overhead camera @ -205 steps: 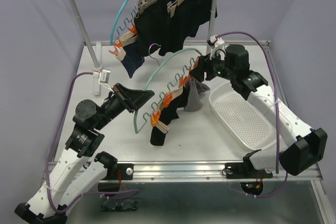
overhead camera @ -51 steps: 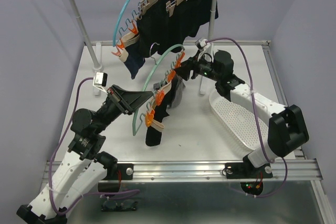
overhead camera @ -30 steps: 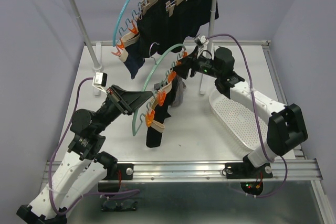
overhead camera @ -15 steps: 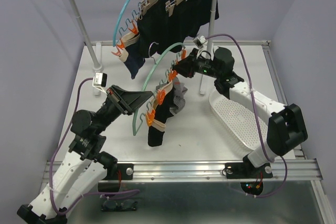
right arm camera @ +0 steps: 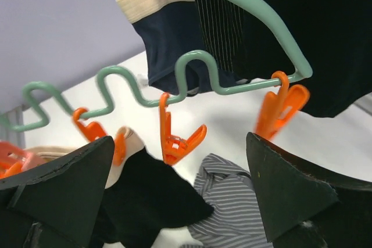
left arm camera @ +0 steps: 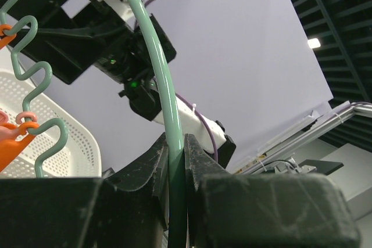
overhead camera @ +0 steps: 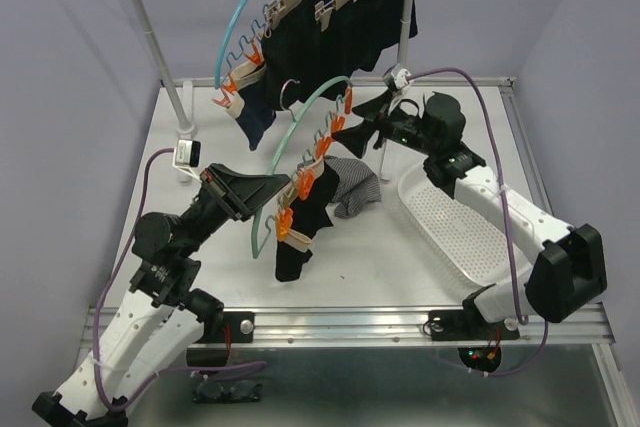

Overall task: Remove the underwear clipped to the hanger
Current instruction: Remove the underwear from the hanger, then pick up the underwear from the center of the board.

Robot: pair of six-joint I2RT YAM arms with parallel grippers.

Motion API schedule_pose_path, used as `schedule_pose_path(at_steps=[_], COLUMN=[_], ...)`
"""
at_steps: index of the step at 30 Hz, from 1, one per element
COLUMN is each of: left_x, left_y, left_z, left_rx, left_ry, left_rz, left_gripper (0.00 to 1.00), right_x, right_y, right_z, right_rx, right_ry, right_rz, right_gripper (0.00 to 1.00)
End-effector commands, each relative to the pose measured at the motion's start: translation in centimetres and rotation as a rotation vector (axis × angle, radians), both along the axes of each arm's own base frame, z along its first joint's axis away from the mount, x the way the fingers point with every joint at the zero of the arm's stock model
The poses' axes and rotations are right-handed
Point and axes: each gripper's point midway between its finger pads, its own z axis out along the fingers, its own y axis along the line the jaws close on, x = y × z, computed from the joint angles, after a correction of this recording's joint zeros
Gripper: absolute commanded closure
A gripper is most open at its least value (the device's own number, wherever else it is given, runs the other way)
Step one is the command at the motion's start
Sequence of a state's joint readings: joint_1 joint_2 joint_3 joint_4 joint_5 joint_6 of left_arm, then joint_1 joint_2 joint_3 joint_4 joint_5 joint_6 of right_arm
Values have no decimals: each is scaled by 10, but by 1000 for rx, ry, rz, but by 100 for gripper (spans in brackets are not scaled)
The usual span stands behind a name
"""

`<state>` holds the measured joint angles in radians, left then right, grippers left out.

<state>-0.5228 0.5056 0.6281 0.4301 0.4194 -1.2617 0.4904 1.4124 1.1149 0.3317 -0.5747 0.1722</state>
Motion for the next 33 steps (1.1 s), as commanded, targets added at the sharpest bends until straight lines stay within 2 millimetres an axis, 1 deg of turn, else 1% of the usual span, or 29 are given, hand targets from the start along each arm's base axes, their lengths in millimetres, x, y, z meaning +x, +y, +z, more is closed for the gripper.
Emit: schedule_pose_path(at_steps=[1,2,3,4,5,6,7,8,11,13,14,15,17,18,19,20,21,22,23,24,25,26,29,30,32,33], left_x=[-15,-14,-12,-12,-12,-12,-12,-12,-12,-11,-10,-10,-11,-13,-14,-15,-17,-19,-20,-23,-24,-25,-28,-29,-31,-33], left_y=[6,5,4,5,4,4,4,3,2,2,2,3,3,4,5,5,7,8,8,10,11,11,13,14,15,16], left_z=[27,27,26,26,26,25,24,22,19,19,20,21,22,23,23,23,23,23,22,21,19,17,8,1,-5,-11], left_rx=[-27,-19,-5,1,6,12,14,20,28,47,59,73,88,99,104,108,116,119,123,129,132,137,150,160,165,167], left_ry=[-173,-177,-181,-186,-190,-193,-193,-194,-197,-213,-221,-196,-171,-154,-145,-138,-125,-121,-115,-104,-99,-91,-70,-53,-45,-41], left_rz=[14,15,24,28,28,29,27,26,25,33,44,44,42,40,40,39,38,37,37,36,35,34,32,31,30,30], left_gripper=[100,100,100,100,100,100,100,100,100,100,100,100,100,100,100,100,100,100,100,100,100,100,100,100,100,100], right_x=[-11,-14,-16,-19,-25,-29,-34,-41,-52,-67,-78,-80,-86,-83,-85,-83,-76,-72,-68,-57,-51,-37,-19,-8,-3,1], right_y=[-19,-21,-25,-27,-30,-33,-36,-39,-43,-43,-43,-45,-49,-53,-57,-60,-64,-66,-68,-73,-75,-77,-76,-75,-72,-70], right_z=[4,1,-8,-12,-10,-20,-15,-26,-29,-38,-48,-57,-84,-99,-119,-130,-142,-158,-168,-175,-180,-189,-198,-195,-196,-201], right_rx=[-99,-109,-165,-187,-201,-244,-250,-291,-319,-356,-379,-425,-485,-545,-585,-617,-678,-719,-759,-821,-853,-901,-935,-938,-949,-956], right_ry=[-99,-86,-105,-109,-121,-113,-138,-118,-124,-137,-114,-162,-173,-225,-216,-226,-258,-245,-246,-266,-262,-248,-218,-235,-250,-249], right_rz=[-36,-35,-27,-18,-14,-1,6,28,56,131,187,220,261,278,293,299,289,296,294,266,256,224,175,131,124,123], right_gripper=[0,0,0,0,0,0,0,0,0,0,0,0,0,0,0,0,0,0,0,0,0,0,0,0,0,0])
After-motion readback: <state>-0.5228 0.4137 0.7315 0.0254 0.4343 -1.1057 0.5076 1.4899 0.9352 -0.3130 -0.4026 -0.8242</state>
